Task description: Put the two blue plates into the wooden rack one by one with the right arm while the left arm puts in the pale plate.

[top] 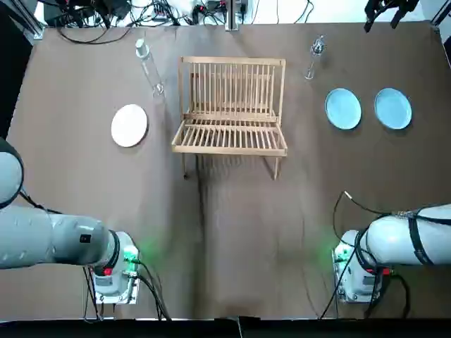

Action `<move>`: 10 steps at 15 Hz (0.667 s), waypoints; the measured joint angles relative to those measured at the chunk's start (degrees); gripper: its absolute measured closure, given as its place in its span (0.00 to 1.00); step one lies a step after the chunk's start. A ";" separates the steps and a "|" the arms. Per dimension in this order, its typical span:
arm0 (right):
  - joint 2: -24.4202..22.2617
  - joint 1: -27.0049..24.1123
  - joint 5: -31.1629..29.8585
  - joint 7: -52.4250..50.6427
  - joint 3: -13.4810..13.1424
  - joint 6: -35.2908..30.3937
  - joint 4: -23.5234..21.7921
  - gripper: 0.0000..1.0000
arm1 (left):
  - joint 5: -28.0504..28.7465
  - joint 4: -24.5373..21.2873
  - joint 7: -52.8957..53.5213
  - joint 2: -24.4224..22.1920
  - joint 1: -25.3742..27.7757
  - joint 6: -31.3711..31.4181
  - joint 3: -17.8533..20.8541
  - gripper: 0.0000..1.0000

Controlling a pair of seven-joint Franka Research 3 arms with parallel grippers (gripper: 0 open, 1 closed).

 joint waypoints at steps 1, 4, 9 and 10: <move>0.00 -0.54 -0.03 0.00 -0.04 0.47 -0.06 0.01 | 0.00 0.00 0.02 0.00 0.01 -0.03 0.02 0.00; 0.00 -1.50 -0.04 -0.02 -0.11 2.05 -0.24 0.01 | 0.00 0.00 -0.10 0.15 0.02 -0.46 0.07 0.00; 1.17 -3.28 -0.18 -0.01 -0.11 2.34 -1.76 0.09 | 0.13 -1.50 0.46 6.45 5.58 -2.17 0.27 0.00; 2.29 -4.63 -0.27 -0.42 -0.13 2.80 -2.21 0.09 | 0.13 -2.35 1.86 8.85 7.26 -0.99 0.36 0.00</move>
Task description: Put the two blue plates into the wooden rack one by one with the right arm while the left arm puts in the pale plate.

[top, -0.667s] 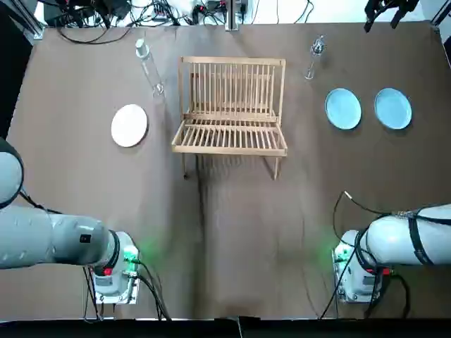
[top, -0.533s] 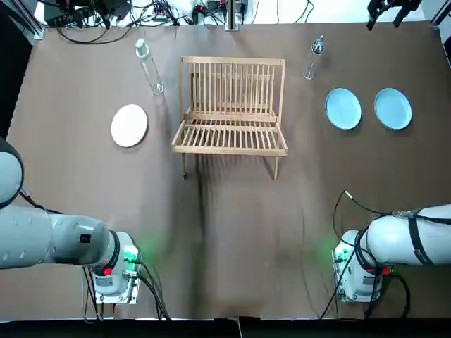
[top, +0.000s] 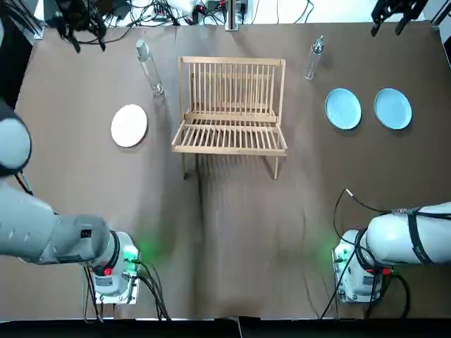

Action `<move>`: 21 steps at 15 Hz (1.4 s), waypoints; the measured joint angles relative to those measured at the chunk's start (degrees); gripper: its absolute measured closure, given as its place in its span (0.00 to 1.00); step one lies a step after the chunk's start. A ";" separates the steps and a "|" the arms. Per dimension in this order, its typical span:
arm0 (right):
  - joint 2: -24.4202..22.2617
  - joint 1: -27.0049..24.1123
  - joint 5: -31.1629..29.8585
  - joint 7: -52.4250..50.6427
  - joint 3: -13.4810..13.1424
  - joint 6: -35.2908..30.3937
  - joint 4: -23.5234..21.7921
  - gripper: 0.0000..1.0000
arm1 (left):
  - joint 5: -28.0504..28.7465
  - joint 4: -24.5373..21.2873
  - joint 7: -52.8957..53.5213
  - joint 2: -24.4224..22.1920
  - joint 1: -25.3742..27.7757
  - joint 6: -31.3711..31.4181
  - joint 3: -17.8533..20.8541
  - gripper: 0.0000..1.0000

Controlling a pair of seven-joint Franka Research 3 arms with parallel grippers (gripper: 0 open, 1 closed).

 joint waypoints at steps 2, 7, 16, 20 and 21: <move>3.37 -3.52 0.04 -3.25 -0.03 1.56 -0.51 0.13 | 0.01 -3.65 2.65 4.25 1.88 6.75 0.18 0.00; 12.95 -9.71 3.20 -8.44 -0.08 11.86 -3.44 0.13 | 0.02 -19.66 11.40 11.06 6.16 32.09 0.16 0.00; 30.20 -14.54 7.09 -20.61 -0.06 31.31 -6.12 0.47 | 0.03 -22.32 13.42 22.39 7.75 43.53 0.18 0.13; 31.32 -17.60 11.87 -29.03 -0.07 35.40 -8.04 0.50 | 0.05 -21.97 13.56 23.30 7.87 43.58 0.33 0.36; 31.68 -17.80 12.39 -29.71 -0.06 36.40 -8.76 0.50 | 0.05 -21.90 13.56 23.30 8.04 43.58 0.36 0.45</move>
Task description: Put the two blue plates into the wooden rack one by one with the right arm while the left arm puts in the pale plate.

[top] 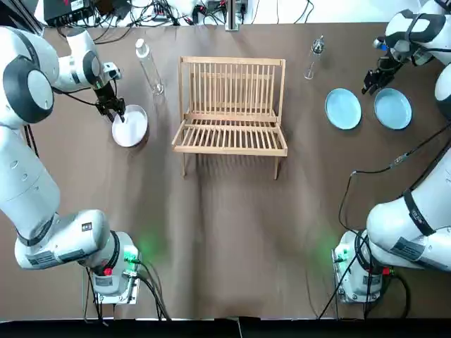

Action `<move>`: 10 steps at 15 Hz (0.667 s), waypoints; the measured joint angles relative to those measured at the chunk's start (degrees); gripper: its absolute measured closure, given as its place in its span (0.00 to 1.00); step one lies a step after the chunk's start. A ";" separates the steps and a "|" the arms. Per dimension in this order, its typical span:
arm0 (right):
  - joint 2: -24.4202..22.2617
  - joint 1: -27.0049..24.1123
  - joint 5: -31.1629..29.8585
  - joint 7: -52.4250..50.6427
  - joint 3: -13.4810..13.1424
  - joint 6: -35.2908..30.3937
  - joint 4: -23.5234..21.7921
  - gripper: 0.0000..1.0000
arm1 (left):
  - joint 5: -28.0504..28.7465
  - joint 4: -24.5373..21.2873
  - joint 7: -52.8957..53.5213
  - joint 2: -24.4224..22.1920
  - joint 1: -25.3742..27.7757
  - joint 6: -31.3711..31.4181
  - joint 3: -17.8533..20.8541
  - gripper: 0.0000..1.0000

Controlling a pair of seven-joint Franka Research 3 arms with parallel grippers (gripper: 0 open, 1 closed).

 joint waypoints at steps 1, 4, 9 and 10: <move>0.46 0.00 0.24 -0.17 0.08 0.71 -0.48 0.50 | 0.00 0.04 0.01 0.01 0.31 0.00 0.01 0.56; 2.10 0.08 0.58 -0.27 0.58 1.68 -0.67 0.50 | 0.00 0.04 0.41 0.09 1.00 0.00 -0.02 0.68; 4.61 0.58 0.62 -0.50 0.95 3.96 -0.87 0.52 | 0.00 0.80 0.45 0.10 0.95 -0.60 -0.21 0.62; 4.79 0.61 0.62 -0.61 0.95 4.02 -0.87 0.56 | 0.00 1.12 0.54 0.10 0.96 -1.01 -0.22 0.61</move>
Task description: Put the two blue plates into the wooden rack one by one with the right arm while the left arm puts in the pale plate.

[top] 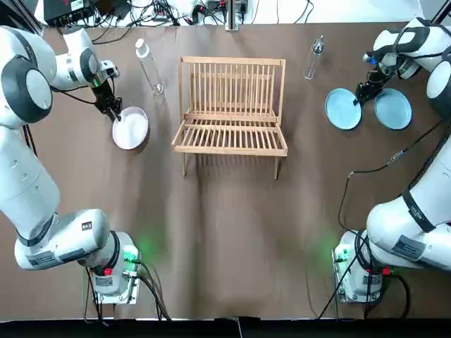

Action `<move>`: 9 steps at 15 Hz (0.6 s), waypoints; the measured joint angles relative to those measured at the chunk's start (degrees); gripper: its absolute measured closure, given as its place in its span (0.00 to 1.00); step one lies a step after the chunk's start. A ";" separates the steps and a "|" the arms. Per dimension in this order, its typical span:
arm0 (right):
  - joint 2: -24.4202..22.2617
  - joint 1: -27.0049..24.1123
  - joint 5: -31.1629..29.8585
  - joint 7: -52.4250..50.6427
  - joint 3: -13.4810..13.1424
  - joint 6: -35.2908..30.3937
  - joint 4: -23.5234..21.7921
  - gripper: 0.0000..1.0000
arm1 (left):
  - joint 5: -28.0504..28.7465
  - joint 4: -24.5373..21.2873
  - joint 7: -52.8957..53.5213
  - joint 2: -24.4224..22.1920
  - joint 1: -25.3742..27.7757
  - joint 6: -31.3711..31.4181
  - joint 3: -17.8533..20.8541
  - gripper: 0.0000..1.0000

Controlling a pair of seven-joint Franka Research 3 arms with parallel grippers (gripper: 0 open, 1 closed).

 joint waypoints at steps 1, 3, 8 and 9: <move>0.10 -0.01 0.01 -0.08 -0.01 0.01 0.00 0.63 | 0.00 0.28 0.33 0.00 0.02 -0.29 0.00 0.61; 0.22 -0.01 0.02 -0.20 -0.01 0.01 -0.03 0.68 | 0.00 0.54 0.84 0.00 0.09 -0.65 0.07 0.61; 0.38 -0.01 0.10 -0.39 -0.01 -0.13 -0.11 0.98 | 0.00 0.56 2.00 1.91 0.82 -0.83 0.15 0.61; 0.38 -0.02 0.11 -0.39 -0.01 -0.13 -0.11 0.98 | 0.00 0.60 2.00 2.31 0.82 -0.81 0.13 0.62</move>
